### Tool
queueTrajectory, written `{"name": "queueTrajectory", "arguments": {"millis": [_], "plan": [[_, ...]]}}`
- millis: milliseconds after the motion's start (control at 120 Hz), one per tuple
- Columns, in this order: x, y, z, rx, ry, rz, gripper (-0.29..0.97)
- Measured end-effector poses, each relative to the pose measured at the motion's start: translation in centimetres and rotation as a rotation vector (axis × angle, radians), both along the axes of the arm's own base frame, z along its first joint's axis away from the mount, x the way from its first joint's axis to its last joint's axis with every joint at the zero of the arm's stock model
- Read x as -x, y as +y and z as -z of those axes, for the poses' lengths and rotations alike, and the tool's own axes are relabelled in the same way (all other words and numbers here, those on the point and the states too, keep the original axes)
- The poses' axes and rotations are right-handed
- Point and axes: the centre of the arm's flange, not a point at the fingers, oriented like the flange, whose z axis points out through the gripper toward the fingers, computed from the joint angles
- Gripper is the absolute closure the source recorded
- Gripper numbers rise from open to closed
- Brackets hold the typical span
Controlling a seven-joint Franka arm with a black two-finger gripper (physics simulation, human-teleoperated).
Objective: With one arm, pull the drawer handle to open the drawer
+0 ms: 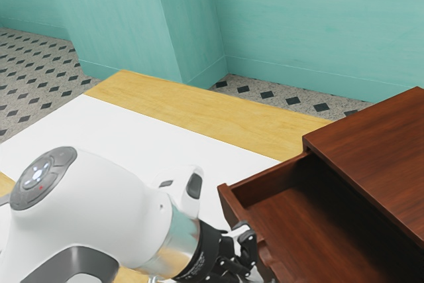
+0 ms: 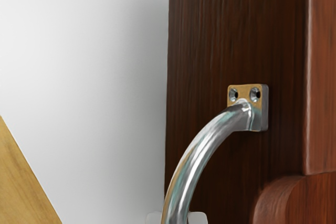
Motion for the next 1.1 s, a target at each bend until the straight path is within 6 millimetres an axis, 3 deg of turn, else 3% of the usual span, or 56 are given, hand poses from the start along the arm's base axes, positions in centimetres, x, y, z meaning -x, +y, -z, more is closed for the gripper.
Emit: {"name": "queueTrajectory", "arguments": {"millis": [433, 667, 842, 883, 942, 1017, 1058, 1100], "plan": [[0.5, 0.5, 0.2, 0.007, 0.006, -0.008, 0.76], [0.2, 1.0, 0.1, 0.009, 0.0, -0.019, 0.67], [1.3, 0.9, -1.4, 0.012, -0.039, -0.009, 0.64], [1.9, 0.8, -2.0, 0.012, -0.051, -0.002, 0.64], [2.0, 1.5, -3.5, 0.028, -0.054, -0.01, 0.53], [1.7, 2.5, -8.0, 0.054, -0.051, -0.014, 0.38], [0.1, 2.7, -11.5, 0.061, -0.028, -0.011, 0.31], [-3.1, 3.9, -13.9, 0.065, 0.025, -0.033, 0.26]]}}
